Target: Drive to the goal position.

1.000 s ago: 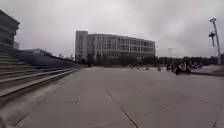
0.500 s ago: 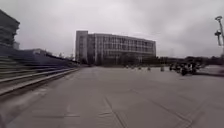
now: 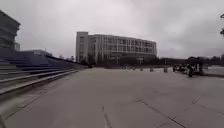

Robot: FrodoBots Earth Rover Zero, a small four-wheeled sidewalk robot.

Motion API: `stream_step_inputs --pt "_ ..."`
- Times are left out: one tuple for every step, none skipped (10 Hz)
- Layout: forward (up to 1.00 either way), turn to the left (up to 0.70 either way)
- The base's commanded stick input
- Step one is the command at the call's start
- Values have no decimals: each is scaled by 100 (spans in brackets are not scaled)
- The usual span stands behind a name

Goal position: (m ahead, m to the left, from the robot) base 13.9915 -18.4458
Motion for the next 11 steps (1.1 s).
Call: stream_step_inputs --pt "100 0" --pt "100 0" --pt "100 0" --pt "100 0" --pt "100 0" --pt "100 0" --pt "100 0" --pt "100 0" --pt "100 0" --pt "100 0" --pt "100 0"
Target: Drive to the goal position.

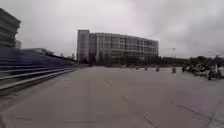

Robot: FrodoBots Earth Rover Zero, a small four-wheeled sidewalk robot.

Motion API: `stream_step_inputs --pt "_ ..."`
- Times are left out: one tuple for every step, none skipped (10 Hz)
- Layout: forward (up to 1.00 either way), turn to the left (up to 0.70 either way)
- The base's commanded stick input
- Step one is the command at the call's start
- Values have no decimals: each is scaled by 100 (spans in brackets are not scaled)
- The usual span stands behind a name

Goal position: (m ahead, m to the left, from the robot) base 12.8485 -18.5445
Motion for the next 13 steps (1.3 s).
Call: stream_step_inputs --pt "100 0" --pt "100 0" --pt "100 0" --pt "100 0" --pt "100 0" --pt "100 0" --pt "100 0" --pt "100 0" --pt "100 0" --pt "100 -4" --pt "100 -17" --pt "100 -31" --pt "100 -36"
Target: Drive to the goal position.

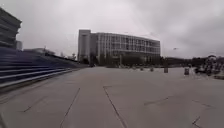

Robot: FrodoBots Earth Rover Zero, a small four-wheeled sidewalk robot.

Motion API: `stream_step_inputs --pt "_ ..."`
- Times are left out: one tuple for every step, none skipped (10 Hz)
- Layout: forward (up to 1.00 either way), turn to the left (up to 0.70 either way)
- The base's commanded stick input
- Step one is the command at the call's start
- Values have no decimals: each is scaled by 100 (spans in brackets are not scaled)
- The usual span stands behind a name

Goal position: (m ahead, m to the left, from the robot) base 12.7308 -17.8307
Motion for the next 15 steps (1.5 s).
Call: stream_step_inputs --pt "100 -24" --pt "100 -12" --pt "100 -1" --pt "100 0" --pt "100 0" --pt "100 0" --pt "100 0" --pt "100 0" --pt "100 0" --pt "100 0" --pt "100 0" --pt "100 0" --pt "100 0" --pt "100 0" --pt "100 0"
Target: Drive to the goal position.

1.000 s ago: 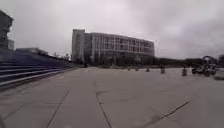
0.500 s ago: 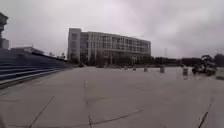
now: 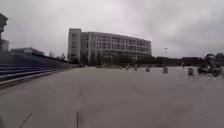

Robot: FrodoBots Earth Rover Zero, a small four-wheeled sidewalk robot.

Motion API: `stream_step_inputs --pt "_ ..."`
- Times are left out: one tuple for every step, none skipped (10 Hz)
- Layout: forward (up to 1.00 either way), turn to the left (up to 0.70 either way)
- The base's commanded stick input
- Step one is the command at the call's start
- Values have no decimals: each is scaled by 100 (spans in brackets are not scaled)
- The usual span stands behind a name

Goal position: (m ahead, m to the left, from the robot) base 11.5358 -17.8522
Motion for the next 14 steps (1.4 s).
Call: stream_step_inputs --pt "100 0" --pt "100 0" --pt "100 -32" --pt "100 -40" --pt "100 -40" --pt "100 -40" --pt "100 -40" --pt "100 -40" --pt "100 -40" --pt "100 -40" --pt "100 -40" --pt "100 0" --pt "100 0" --pt "100 0"
